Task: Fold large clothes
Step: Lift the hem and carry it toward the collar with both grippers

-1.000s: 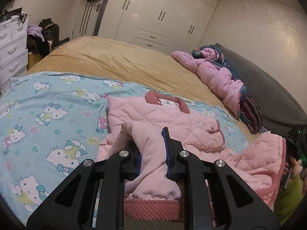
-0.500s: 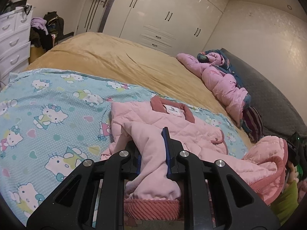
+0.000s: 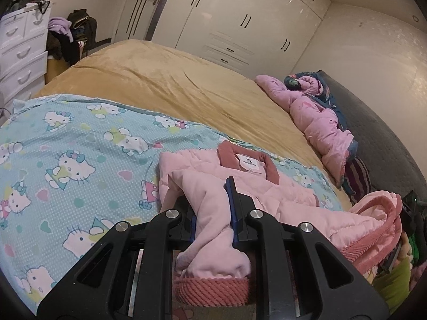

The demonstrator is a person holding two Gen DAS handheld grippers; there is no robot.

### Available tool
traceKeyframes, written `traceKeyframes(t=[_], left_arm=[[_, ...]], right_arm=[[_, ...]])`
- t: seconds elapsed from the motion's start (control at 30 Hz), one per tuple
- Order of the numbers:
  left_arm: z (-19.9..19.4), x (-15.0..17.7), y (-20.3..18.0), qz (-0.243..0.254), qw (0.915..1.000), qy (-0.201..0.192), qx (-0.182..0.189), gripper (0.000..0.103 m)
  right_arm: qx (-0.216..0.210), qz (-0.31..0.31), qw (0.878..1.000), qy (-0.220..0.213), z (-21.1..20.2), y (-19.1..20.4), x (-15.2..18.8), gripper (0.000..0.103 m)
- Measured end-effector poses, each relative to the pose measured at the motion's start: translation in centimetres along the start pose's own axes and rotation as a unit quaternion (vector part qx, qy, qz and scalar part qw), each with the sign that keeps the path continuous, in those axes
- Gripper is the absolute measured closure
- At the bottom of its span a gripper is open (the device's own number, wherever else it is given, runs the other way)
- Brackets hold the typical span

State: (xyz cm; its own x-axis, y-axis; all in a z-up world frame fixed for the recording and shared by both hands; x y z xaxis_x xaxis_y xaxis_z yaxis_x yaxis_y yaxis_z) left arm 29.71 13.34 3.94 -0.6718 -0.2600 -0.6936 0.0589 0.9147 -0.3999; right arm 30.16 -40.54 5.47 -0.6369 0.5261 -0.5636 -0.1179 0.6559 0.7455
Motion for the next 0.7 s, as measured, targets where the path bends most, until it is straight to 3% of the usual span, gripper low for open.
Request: traceKeyframes(t=[0.7], left_arm=[[4.4, -6.4, 0.0, -0.001, 0.9993, -0.005, -0.036, 0.092]], right_arm=[[0.025, -0.015, 1.000, -0.001, 4.1, -0.2, -5.2, 0.079]])
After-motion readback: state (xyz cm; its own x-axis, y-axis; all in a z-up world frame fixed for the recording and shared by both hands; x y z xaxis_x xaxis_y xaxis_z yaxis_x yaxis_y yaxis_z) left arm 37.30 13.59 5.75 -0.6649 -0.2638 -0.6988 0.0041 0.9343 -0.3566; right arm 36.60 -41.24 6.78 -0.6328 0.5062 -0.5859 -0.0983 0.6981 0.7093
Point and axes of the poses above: each gripper's, at about its wrist camera, not at the fingertips, and z roughly the way its jaws point, y to its left, x to its underside, the point moved 9 cm from there along z, roughly the way its jaws point, and after that the axes turned 2 degrees about y, right-handed, at the moved point
